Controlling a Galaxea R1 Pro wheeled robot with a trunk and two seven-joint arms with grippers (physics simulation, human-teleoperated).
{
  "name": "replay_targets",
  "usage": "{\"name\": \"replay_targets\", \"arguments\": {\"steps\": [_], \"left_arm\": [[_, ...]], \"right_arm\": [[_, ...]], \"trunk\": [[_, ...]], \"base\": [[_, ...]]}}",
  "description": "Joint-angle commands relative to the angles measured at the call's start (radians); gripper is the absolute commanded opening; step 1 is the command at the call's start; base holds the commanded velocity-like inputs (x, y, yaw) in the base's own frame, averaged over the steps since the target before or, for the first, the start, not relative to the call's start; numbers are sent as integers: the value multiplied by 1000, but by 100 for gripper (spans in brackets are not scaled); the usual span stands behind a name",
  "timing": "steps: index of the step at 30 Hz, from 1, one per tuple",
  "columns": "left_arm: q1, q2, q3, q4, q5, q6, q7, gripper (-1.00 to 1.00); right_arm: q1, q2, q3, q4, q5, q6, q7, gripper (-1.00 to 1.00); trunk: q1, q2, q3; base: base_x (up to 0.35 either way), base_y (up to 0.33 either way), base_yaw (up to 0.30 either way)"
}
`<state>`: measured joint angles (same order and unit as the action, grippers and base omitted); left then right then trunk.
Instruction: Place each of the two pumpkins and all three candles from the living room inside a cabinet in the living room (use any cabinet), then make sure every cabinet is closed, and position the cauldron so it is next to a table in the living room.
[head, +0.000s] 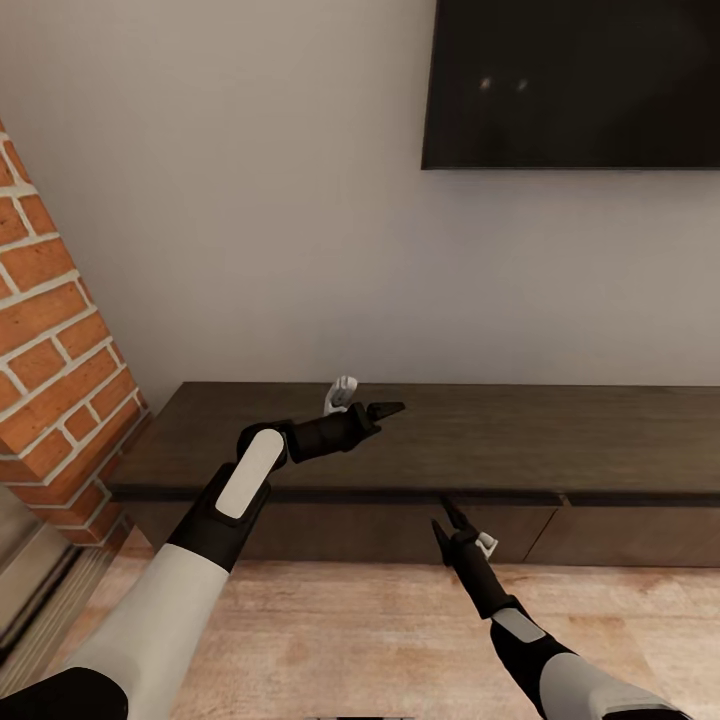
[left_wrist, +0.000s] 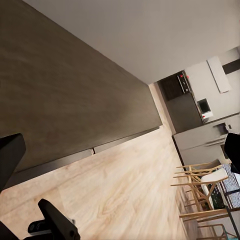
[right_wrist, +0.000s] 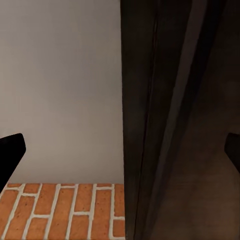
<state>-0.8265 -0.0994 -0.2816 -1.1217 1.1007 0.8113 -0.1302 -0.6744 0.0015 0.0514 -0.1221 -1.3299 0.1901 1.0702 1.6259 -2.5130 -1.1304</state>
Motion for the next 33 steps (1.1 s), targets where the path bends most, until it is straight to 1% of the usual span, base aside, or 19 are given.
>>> {"name": "replay_targets", "arguments": {"steps": [1, 4, 8, 11, 29, 33], "left_arm": [[0, 0, 1, 0, -4, 3, -5, 100], [0, 0, 0, 0, -4, 3, -5, 100], [-1, 0, 0, 0, -5, 3, -5, 100], [0, 0, 0, 0, -5, 3, -5, 100], [0, 0, 0, 0, -5, 3, -5, 100], [0, 0, 0, 0, -5, 3, -5, 100]], "right_arm": [[-1, -1, 5, 1, -11, 9, 2, 100], [-1, -1, 5, 1, -11, 8, -2, 100], [-1, -2, 5, 0, -11, 8, -34, 100], [-1, -3, 5, 0, -11, 8, -39, 100], [-1, -5, 5, -1, -10, 9, -35, 100], [-1, -5, 5, 0, -10, 9, -34, 100]], "trunk": [[0, 0, -1], [0, 0, -1], [0, 0, -1], [0, 0, -1], [8, -5, -70], [8, -5, -70]], "base": [[0, 0, 0], [0, 0, 0], [0, 0, 0], [0, 0, 0], [0, 0, 0], [0, 0, 0]]}}
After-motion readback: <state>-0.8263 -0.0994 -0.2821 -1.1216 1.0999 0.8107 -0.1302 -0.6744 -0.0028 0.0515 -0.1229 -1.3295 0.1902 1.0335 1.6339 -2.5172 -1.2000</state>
